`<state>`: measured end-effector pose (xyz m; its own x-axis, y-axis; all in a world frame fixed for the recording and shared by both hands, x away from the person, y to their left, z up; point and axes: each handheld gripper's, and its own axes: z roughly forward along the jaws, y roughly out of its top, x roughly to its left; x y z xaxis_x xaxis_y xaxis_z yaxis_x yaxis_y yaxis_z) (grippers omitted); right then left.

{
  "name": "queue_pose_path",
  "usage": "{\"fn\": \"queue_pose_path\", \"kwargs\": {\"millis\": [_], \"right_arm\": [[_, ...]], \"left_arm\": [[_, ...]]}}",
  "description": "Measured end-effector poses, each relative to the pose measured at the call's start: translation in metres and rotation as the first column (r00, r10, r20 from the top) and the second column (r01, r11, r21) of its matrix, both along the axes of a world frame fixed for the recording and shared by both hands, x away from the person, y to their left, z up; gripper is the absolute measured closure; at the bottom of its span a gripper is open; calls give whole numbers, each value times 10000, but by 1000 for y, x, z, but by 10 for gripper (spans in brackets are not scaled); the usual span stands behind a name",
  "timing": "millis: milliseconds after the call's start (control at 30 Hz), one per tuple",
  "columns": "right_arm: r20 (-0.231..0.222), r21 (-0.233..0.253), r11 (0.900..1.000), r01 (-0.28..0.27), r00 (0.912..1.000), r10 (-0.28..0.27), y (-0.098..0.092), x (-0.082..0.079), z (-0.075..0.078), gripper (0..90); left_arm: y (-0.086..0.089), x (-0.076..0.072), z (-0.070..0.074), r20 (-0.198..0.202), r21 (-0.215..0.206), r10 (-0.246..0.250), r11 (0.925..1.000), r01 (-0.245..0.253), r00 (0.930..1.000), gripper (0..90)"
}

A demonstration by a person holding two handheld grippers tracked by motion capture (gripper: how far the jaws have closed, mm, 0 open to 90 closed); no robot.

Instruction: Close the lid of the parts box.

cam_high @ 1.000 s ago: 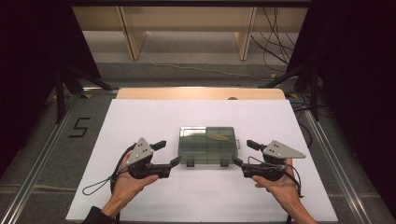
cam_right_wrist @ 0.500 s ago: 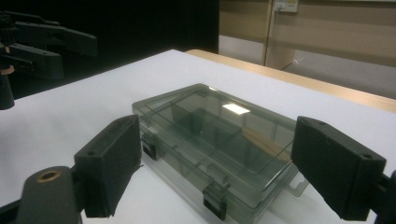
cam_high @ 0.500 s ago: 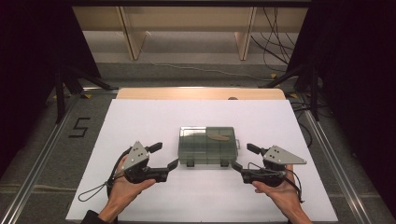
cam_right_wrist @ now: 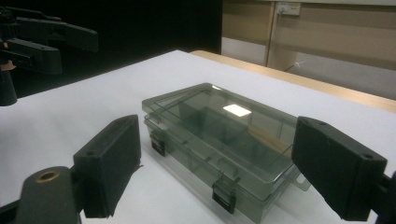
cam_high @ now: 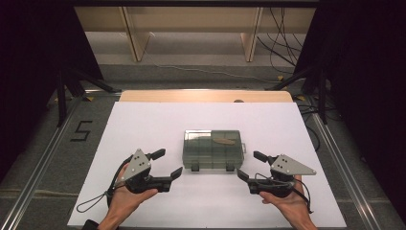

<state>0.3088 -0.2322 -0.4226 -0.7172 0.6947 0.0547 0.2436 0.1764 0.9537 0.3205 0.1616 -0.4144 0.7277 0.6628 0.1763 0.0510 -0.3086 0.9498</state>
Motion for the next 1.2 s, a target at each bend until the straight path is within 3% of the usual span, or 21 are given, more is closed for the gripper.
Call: {"fn": "queue_pose_path", "kwargs": {"millis": [200,267,367,400,533,1200], "right_arm": [[142,44,9999,105,9998,-106,-2,-4,0,167],[128,123,9999,-45,9999,43,-2,-5,-1,167],[-86,-207,9998,77,9999,-79,-5,-9,0,166],[43,25,10000,23,10000,-23,-4,-8,-1,166],[109,174,9998,42,9999,-44,-4,-9,0,166],[122,11,9999,138,9998,-138,-5,-8,0,162]], "left_arm": [[1,-2,0,173,-161,-96,9998,99,9998,167],[1,-3,0,53,-96,-49,9999,50,10000,167],[1,-4,0,79,-130,-62,9999,63,9999,167],[1,-4,0,94,-121,-65,9999,66,9999,167],[1,-4,0,73,-138,-73,9999,74,9999,167],[0,-2,-2,50,-112,-99,9999,99,9999,165]]}}
